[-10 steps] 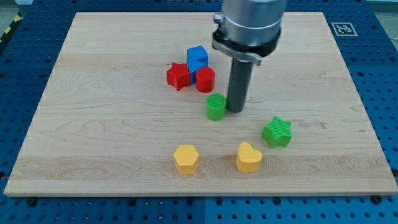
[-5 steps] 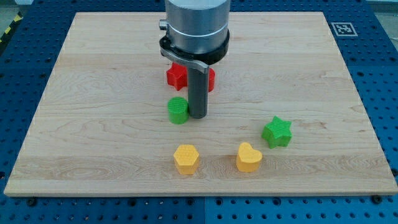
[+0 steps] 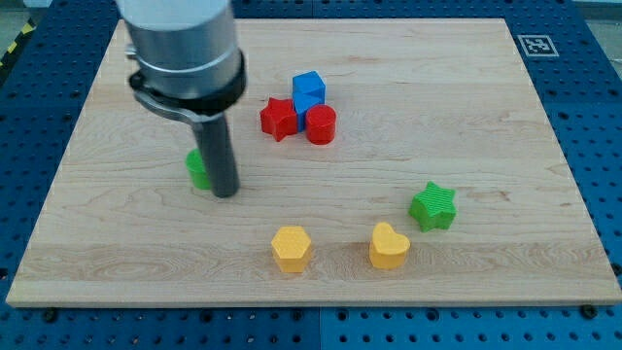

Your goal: Push the green circle to center left

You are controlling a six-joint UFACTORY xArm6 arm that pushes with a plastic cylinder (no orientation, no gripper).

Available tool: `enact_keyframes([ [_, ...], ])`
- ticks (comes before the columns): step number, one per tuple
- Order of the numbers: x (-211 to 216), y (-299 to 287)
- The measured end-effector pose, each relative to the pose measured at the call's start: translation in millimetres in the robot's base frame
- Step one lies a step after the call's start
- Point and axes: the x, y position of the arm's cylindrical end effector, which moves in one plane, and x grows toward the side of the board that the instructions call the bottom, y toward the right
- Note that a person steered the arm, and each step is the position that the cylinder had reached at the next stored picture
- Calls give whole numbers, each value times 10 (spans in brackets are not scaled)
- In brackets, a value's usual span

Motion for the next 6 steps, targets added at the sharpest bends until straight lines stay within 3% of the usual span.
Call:
enact_keyframes([
  [3,-266,-463],
  [6,-1016,-463],
])
